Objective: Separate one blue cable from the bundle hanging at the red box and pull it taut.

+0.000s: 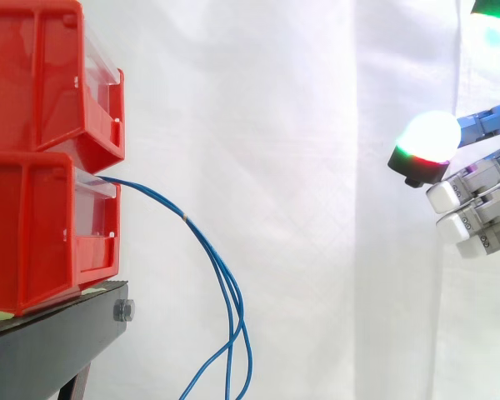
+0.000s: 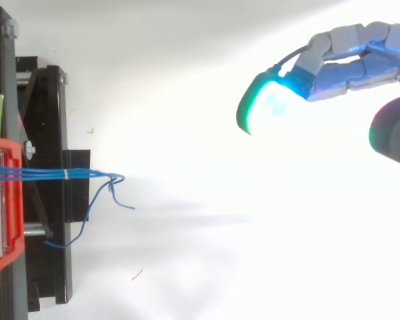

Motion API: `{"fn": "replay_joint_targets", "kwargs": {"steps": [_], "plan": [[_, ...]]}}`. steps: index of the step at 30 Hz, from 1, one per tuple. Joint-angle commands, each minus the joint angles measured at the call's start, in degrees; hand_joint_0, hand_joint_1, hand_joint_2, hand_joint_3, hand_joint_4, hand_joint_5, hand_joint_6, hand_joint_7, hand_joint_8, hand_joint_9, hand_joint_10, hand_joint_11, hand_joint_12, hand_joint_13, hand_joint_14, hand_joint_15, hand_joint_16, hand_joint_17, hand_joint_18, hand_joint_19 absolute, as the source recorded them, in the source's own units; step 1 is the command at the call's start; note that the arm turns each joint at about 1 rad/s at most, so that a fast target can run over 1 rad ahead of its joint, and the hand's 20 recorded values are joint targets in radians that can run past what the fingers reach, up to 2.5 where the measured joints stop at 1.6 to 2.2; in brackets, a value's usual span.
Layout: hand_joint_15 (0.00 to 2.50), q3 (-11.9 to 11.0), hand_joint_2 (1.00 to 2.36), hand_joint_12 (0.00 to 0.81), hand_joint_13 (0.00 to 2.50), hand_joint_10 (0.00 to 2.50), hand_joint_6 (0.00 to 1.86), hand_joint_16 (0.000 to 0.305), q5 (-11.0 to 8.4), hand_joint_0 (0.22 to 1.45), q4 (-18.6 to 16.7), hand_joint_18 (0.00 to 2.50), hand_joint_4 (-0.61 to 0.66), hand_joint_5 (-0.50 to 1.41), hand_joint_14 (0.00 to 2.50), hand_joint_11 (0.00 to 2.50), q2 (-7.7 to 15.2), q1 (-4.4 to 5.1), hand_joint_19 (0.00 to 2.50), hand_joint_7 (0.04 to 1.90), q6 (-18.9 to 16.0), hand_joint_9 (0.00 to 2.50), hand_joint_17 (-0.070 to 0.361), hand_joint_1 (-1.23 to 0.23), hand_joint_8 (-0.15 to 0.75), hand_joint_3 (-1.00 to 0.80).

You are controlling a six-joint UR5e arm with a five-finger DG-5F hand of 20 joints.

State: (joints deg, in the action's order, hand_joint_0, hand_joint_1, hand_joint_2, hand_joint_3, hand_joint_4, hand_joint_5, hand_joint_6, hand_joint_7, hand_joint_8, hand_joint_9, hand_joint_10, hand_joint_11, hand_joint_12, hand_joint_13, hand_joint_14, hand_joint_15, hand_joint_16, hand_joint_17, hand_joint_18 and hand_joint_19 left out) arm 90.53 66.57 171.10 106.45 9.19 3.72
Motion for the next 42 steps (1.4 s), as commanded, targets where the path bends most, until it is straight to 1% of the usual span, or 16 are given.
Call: {"fn": "replay_joint_targets", "kwargs": {"steps": [1, 3, 8, 9, 11, 15, 18, 24, 27, 28, 32, 34, 37, 38, 40, 42], "plan": [[0.18, 0.00, 1.00, 0.315, 0.53, 0.01, 0.50, 0.037, -1.09, 0.50, -0.77, 0.32, 0.17, -0.23, 0.01, 0.41, 0.16, 0.21, 0.09, 0.88, 0.32, 0.55, 0.083, -0.46, 0.235, -0.50], [0.18, 0.00, 1.00, 0.318, 0.53, 0.01, 0.50, 0.037, -2.41, 0.49, -1.12, 0.32, 0.17, -0.23, 0.01, 0.40, 0.16, 0.30, 0.08, 0.88, 2.43, 0.55, 0.083, -0.47, 0.236, -0.50], [0.19, 0.00, 1.00, 0.317, 0.54, 0.01, 0.50, 0.036, -4.34, 0.50, -2.00, 0.32, 0.17, -0.23, 0.01, 0.41, 0.16, 0.65, 0.08, 0.88, 4.01, 0.55, 0.082, -0.49, 0.237, -0.50], [0.19, 0.00, 1.00, 0.316, 0.54, 0.01, 0.50, 0.036, -5.13, 0.50, -2.35, 0.32, 0.18, -0.23, 0.01, 0.40, 1.04, 0.65, 0.08, 0.88, 3.92, 0.55, 0.081, -0.50, 0.236, -0.50], [0.19, 0.00, 1.00, 0.316, 0.54, 0.01, 0.50, 0.036, -5.22, 0.50, -2.62, 0.32, 0.18, -0.23, 0.01, 0.41, 1.74, 0.65, 0.08, 0.88, 3.48, 0.55, 0.081, -0.51, 0.238, -0.50], [0.19, -0.44, 1.00, 0.310, 0.53, 0.01, 0.50, 0.035, -5.57, 0.51, -4.46, 0.31, 0.17, -0.23, 0.01, 0.42, 4.82, 0.74, 0.09, 0.88, 2.34, 0.55, 0.079, -0.56, 0.231, -0.47], [0.19, -0.79, 1.00, 0.310, 0.52, 0.01, 0.50, 0.034, -6.10, 0.52, -4.99, 0.30, 0.16, -0.23, 0.01, 0.41, 5.78, 0.74, 0.09, 0.88, 2.08, 0.54, 0.077, -0.58, 0.231, -0.47], [0.19, -1.41, 1.00, 0.310, 0.51, 0.01, 0.50, 0.034, -7.42, 0.52, -5.69, 0.29, 0.16, -0.23, 0.01, 0.41, 5.87, 0.92, 0.09, 0.89, 4.01, 0.52, 0.076, -0.63, 0.231, -0.48], [0.20, -1.41, 1.01, 0.306, 0.50, 0.01, 0.50, 0.033, -7.59, 0.53, -7.54, 0.29, 0.16, -0.23, 0.01, 0.41, 6.05, 1.09, 0.09, 0.88, 5.59, 0.52, 0.074, -0.66, 0.226, -0.41], [0.19, -1.50, 1.01, 0.304, 0.50, 0.01, 0.50, 0.033, -7.68, 0.54, -8.07, 0.29, 0.16, -0.23, 0.01, 0.41, 7.10, 1.18, 0.09, 0.88, 5.86, 0.52, 0.074, -0.66, 0.224, -0.38], [0.19, -2.02, 1.01, 0.302, 0.50, 0.01, 0.50, 0.032, -7.95, 0.54, -8.59, 0.28, 0.16, -0.23, 0.01, 0.42, 8.60, 1.18, 0.09, 0.89, 5.33, 0.52, 0.073, -0.66, 0.222, -0.37], [0.19, -3.08, 1.01, 0.302, 0.50, 0.01, 0.50, 0.032, -8.03, 0.54, -8.24, 0.28, 0.16, -0.23, 0.01, 0.42, 9.65, 1.18, 0.10, 0.89, 4.80, 0.52, 0.073, -0.66, 0.223, -0.40], [0.19, -3.52, 1.01, 0.306, 0.50, 0.01, 0.50, 0.033, -8.03, 0.53, -8.59, 0.29, 0.16, -0.23, 0.01, 0.41, 10.62, 1.18, 0.10, 0.89, 4.63, 0.52, 0.074, -0.65, 0.225, -0.41], [0.19, -3.96, 1.01, 0.306, 0.50, 0.01, 0.50, 0.033, -8.12, 0.53, -9.21, 0.28, 0.16, -0.23, 0.01, 0.42, 11.85, 1.09, 0.10, 0.89, 4.54, 0.52, 0.073, -0.65, 0.224, -0.41], [0.19, -4.31, 1.01, 0.306, 0.50, 0.01, 0.50, 0.033, -8.21, 0.53, -9.39, 0.29, 0.16, -0.23, 0.01, 0.41, 12.02, 0.83, 0.10, 0.88, 4.71, 0.52, 0.074, -0.65, 0.226, -0.42], [0.19, -5.19, 1.00, 0.307, 0.50, 0.01, 0.50, 0.033, -8.03, 0.53, -9.65, 0.29, 0.16, -0.23, 0.01, 0.41, 13.25, 0.65, 0.09, 0.88, 4.45, 0.52, 0.074, -0.65, 0.227, -0.42]]}}
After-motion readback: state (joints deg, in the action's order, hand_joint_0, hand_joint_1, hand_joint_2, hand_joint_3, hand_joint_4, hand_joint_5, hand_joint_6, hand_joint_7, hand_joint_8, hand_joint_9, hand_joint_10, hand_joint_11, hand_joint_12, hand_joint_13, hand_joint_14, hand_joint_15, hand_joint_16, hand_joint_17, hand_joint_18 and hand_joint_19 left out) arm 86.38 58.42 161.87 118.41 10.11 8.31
